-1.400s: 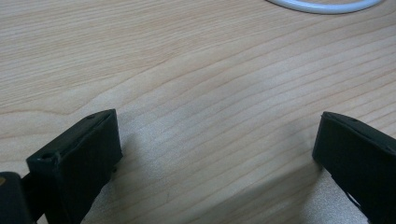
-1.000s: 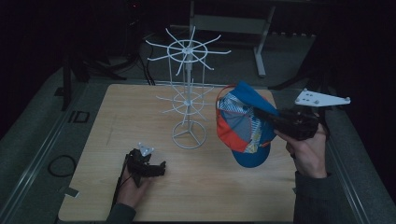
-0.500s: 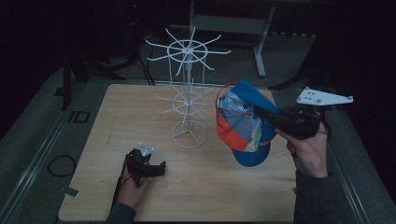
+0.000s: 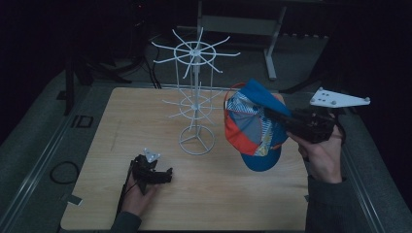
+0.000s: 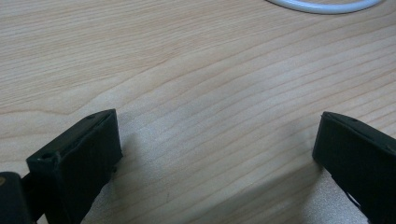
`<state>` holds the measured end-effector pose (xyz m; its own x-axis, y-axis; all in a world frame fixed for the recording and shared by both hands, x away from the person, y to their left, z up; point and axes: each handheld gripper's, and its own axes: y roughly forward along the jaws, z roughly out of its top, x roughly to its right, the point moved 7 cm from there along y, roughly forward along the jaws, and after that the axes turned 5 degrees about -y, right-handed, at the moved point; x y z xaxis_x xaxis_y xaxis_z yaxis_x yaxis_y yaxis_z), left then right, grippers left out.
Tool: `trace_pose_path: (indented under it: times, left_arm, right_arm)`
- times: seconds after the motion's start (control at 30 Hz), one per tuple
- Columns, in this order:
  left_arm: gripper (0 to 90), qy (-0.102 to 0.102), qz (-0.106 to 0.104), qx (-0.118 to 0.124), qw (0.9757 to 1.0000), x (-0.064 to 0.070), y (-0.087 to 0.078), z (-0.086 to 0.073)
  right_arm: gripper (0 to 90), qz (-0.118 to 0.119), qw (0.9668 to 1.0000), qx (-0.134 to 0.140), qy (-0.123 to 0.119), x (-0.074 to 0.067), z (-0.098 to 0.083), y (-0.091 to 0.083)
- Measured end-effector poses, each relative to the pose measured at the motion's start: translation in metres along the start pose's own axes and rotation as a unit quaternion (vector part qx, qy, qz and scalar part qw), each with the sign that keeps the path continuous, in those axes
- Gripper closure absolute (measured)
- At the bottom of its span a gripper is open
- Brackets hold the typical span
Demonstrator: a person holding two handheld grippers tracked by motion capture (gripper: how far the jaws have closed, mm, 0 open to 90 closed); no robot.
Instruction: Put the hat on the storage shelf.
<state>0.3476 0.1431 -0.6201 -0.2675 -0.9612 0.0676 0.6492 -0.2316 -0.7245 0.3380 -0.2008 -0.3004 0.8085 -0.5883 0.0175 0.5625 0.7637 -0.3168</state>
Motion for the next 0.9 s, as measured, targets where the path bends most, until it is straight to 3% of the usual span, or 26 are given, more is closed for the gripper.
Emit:
trace_pose_path:
  times: [0.9]
  left_arm:
    - [1.4, 0.000, 0.000, 0.000, 1.0000, 0.000, 0.000, 0.000]
  right_arm:
    - [86.9, 0.010, 0.9996, 0.025, -0.002, 0.002, 0.011, -0.001]
